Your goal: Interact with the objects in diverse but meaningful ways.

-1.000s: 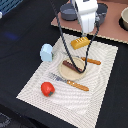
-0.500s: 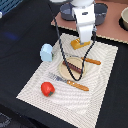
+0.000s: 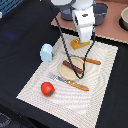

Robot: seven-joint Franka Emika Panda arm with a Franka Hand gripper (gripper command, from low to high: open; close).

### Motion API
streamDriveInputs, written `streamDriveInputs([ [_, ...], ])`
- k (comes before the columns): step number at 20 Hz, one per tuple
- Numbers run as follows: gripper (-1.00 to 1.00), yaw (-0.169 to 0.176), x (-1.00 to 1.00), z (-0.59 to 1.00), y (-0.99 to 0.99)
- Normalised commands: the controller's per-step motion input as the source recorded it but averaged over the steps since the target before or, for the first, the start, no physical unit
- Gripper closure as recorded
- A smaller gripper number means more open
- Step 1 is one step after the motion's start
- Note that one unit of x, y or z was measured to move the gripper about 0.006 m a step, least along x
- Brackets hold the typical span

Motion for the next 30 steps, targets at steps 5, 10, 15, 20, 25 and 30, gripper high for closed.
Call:
streamDriveInputs([
  [5, -1.00, 0.045, 0.00, -0.46, 0.01],
  [10, 1.00, 0.031, 0.00, -0.50, 0.00],
  [15, 1.00, 0.025, 0.00, -0.45, 0.00],
  [20, 1.00, 0.013, 0.00, -0.15, 0.00],
  [25, 1.00, 0.012, -0.06, 0.16, 0.00],
  [30, 1.00, 0.014, -0.40, 0.79, 0.00],
])
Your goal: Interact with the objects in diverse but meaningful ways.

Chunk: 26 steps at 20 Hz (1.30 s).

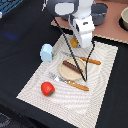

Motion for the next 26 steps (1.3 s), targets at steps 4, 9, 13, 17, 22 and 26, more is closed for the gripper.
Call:
streamDriveInputs([
  [4, 1.00, 0.013, -0.50, 0.80, -0.25],
  [9, 1.00, 0.022, -0.51, 0.63, -0.51],
  [13, 1.00, 0.001, -0.49, 0.27, -0.66],
  [17, 1.00, 0.000, -0.49, 0.08, -0.73],
  [22, 1.00, 0.000, -0.41, 0.10, -0.79],
  [26, 1.00, 0.000, -0.30, 0.16, -0.85],
])
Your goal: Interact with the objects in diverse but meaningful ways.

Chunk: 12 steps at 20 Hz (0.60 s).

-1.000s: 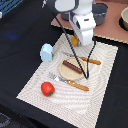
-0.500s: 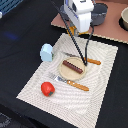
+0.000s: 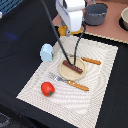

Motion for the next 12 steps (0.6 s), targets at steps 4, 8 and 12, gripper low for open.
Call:
streamDriveInputs([
  [4, 1.00, 0.000, -0.28, 0.13, -0.86],
  [8, 1.00, 0.000, -0.31, 0.02, -0.87],
  [12, 1.00, 0.000, -0.36, 0.00, -0.87],
])
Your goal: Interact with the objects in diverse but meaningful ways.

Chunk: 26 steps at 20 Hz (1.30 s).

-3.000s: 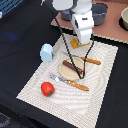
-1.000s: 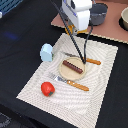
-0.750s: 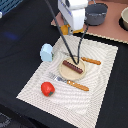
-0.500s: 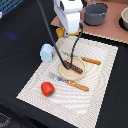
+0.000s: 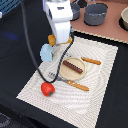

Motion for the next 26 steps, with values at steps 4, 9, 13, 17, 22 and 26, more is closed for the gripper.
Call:
streamDriveInputs([
  [4, 1.00, 0.000, -0.36, 0.00, -0.87],
  [9, 1.00, 0.000, -0.36, 0.00, -0.88],
  [13, 1.00, 0.000, -0.36, -0.03, -0.87],
  [17, 1.00, 0.000, -0.35, -0.21, -0.85],
  [22, 1.00, -0.005, -0.06, -0.44, -0.60],
  [26, 1.00, 0.000, 0.00, -0.48, -0.33],
])
